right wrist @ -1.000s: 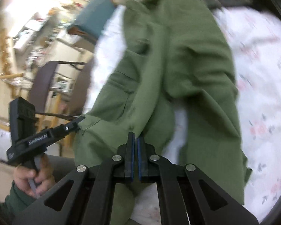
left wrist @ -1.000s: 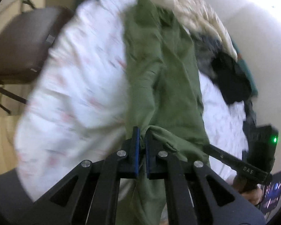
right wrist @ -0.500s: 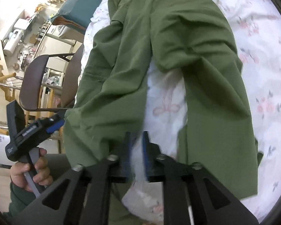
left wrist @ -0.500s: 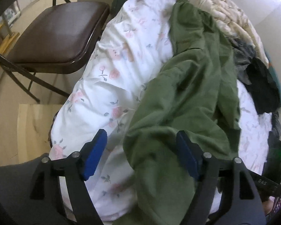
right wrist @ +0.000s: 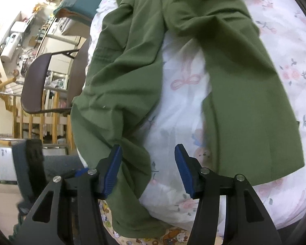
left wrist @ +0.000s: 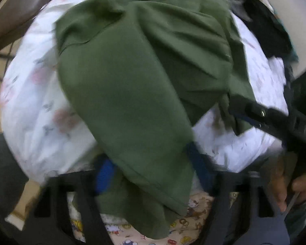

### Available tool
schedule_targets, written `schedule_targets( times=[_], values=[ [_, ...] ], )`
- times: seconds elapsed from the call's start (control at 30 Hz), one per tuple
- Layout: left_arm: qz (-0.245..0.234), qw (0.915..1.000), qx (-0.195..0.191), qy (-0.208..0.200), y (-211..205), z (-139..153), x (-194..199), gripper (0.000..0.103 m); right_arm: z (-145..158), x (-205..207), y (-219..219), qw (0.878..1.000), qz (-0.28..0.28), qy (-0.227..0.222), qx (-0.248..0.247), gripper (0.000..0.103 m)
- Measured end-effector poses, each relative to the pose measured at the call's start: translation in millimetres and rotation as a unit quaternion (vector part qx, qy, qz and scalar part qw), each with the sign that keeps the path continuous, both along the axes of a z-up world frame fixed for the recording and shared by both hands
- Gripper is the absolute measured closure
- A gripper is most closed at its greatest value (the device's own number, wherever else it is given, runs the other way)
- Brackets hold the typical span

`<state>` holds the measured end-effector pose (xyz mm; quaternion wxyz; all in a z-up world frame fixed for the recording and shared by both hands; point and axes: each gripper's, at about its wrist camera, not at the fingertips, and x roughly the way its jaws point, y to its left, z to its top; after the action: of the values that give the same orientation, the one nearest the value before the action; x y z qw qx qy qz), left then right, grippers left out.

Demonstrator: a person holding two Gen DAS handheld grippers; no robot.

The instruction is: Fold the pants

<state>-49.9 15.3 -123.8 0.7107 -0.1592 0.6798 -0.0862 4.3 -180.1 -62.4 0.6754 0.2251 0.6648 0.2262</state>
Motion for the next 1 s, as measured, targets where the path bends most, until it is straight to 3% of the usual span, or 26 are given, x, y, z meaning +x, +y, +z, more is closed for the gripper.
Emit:
schedule_targets(
  times=[0.03,0.1,0.17,0.3,0.4,0.6,0.73,0.83,1.0],
  values=[
    [-0.009,0.9999,-0.003,-0.003,-0.5,6.6,-0.5,0.102,-0.4,0.6,-3.4,1.0,-0.005,0.001,-0.001,0.046],
    [-0.011,0.9995,-0.002,-0.029,5.8,25.1,-2.0,0.1,-1.5,0.8,-10.2,1.0,-0.014,0.004,0.003,0.046],
    [-0.014,0.9973,0.02,-0.069,19.9,53.5,-2.3,0.1,-1.9,1.3,-13.3,1.0,-0.018,0.005,0.006,0.046],
    [0.001,0.9929,0.065,-0.1,52.8,78.6,3.7,0.1,-9.7,2.2,0.2,1.0,0.007,0.017,0.008,0.046],
    [0.028,0.9938,0.06,-0.09,73.0,77.3,5.3,0.1,-20.0,-0.9,27.6,0.998,0.058,0.029,-0.009,0.039],
    [0.073,0.9884,0.081,-0.105,89.1,76.3,1.7,0.1,-18.3,-11.9,65.1,0.993,0.118,0.0,-0.008,0.038],
    [0.109,0.9743,0.135,-0.144,111.3,91.7,9.4,0.1,-28.4,-4.8,67.2,0.995,0.1,-0.006,-0.024,0.038],
    [0.121,0.9626,0.185,-0.156,126.9,96.1,24.3,0.1,-36.0,5.7,58.3,0.999,0.045,0.004,-0.001,0.038],
    [0.125,0.9648,0.187,-0.137,139.1,82.4,42.6,0.1,-38.1,20.0,69.6,0.999,0.015,-0.008,0.037,0.038]
  ],
)
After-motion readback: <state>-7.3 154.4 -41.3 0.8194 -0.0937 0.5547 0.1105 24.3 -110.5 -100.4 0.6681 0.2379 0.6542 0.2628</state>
